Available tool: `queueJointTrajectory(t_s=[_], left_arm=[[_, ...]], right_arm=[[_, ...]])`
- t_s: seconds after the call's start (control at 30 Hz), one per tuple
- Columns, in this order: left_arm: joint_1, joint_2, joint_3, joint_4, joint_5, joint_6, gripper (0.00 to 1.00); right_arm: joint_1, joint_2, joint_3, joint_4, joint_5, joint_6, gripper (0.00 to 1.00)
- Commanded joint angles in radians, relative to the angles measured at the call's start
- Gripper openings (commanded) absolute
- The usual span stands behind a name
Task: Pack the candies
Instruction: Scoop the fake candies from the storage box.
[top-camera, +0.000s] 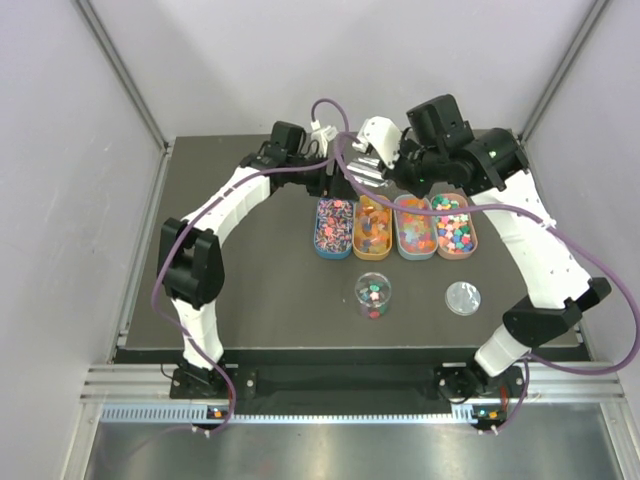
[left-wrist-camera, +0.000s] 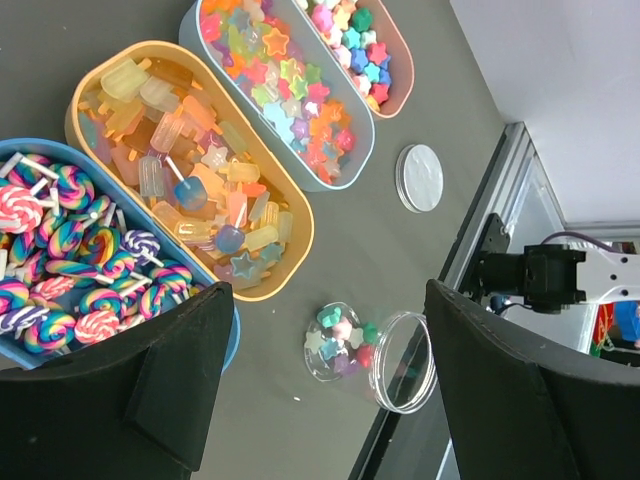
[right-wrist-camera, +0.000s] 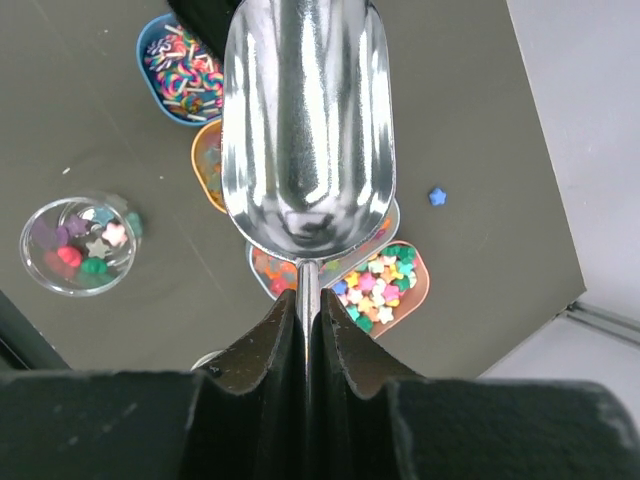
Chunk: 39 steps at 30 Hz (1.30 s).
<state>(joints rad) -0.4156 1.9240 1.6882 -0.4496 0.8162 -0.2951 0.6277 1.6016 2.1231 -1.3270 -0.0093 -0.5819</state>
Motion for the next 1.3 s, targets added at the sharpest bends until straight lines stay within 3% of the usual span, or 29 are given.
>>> queueJointTrajectory(t_s=[0.0, 0.07, 0.23, 0.43, 0.73, 0.97, 1.27], left_arm=[[-0.003, -0.011, 0.048, -0.006, -0.014, 0.033, 0.82], [0.003, -0.026, 0.059, -0.060, -0.057, 0.083, 0.82], [0.047, -0.068, 0.041, -0.107, -0.238, 0.169, 0.83], [0.077, -0.036, 0.106, -0.130, -0.406, 0.226, 0.83], [0.080, -0.025, 0.062, -0.077, -0.374, 0.180, 0.83], [0.081, -0.014, 0.042, -0.040, -0.371, 0.195, 0.83], [0.101, 0.042, 0.088, -0.061, -0.351, 0.200, 0.83]], right_arm=[[-0.014, 0.014, 0.028, 0.034, 0.037, 0.040, 0.00], [-0.042, 0.008, -0.018, 0.026, 0.104, 0.034, 0.00], [-0.066, -0.015, -0.236, -0.029, 0.098, 0.060, 0.00], [-0.085, 0.081, -0.296, -0.104, 0.066, 0.082, 0.00], [-0.186, 0.117, -0.437, -0.094, 0.244, 0.145, 0.00], [-0.325, 0.070, -0.512, -0.095, 0.169, 0.217, 0.00], [-0.330, 0.144, -0.511, -0.084, 0.137, 0.261, 0.00]])
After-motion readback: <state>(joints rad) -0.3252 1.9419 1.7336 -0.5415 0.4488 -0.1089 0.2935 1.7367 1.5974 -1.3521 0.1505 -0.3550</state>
